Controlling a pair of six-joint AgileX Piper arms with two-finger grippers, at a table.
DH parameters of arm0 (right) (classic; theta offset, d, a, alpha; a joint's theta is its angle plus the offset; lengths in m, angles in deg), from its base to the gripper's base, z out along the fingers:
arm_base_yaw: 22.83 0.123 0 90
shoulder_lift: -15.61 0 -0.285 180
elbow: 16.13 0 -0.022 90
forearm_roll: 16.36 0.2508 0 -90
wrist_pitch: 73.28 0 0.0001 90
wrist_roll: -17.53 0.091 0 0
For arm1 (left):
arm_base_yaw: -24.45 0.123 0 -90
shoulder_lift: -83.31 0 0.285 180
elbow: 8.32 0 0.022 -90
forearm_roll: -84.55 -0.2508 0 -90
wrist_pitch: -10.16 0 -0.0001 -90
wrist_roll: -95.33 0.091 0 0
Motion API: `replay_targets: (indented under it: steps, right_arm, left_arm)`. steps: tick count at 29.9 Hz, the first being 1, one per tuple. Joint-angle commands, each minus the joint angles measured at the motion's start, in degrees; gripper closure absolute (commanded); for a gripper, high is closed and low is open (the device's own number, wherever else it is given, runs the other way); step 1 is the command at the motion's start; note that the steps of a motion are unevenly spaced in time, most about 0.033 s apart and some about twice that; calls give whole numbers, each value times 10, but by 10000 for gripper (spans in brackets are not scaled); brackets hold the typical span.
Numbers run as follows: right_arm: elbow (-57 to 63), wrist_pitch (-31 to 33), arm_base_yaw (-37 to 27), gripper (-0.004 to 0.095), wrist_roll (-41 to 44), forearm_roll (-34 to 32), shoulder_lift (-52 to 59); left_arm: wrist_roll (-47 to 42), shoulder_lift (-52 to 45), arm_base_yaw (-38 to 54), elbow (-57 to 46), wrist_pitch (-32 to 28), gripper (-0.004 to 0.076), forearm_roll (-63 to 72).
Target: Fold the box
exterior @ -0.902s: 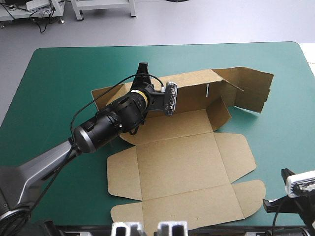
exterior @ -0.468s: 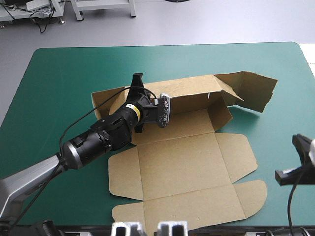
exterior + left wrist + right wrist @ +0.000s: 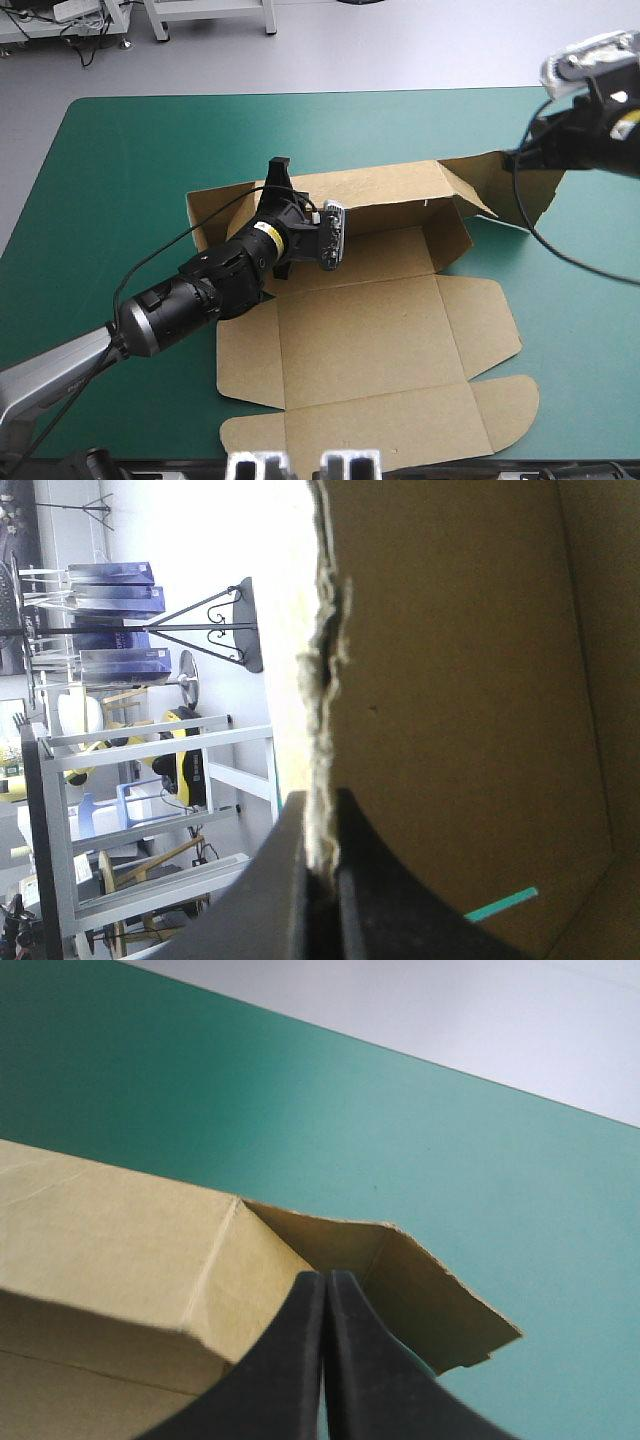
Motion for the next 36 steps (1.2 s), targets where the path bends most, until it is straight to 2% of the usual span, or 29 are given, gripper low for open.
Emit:
replay_targets:
  steps: [1, 6, 11, 14, 22, 26, 30, 36]
  right_arm:
    - [-92, -7, -5, 921, -10, 20, -84]
    - [-240, 53, -5, 932, -5, 20, -228]
    - [-345, 53, -5, 932, -2, 25, -336]
    - [-352, 54, -6, 932, -13, 24, -371]
    - [-264, 55, -41, 933, -19, 61, -394]
    - [-178, 55, -68, 933, -56, 95, -370]
    - [-110, 54, -90, 933, -88, 103, -343]
    - [-37, 54, -119, 933, -144, 194, -302]
  left_arm:
    - [-10, -20, -11, 10, -10, 734, -6]
    - [-22, -20, -11, 10, -9, 734, -6]
    - [-24, -20, -11, 10, -9, 734, -6]
    - [-24, -20, -11, 10, -9, 734, -6]
    - [-24, -20, -11, 10, -8, 734, -11]
    - [-27, -20, -11, 10, -5, 734, -11]
    - [-28, -20, -11, 10, -4, 734, -11]
    - [-52, -20, -11, 10, -4, 734, -11]
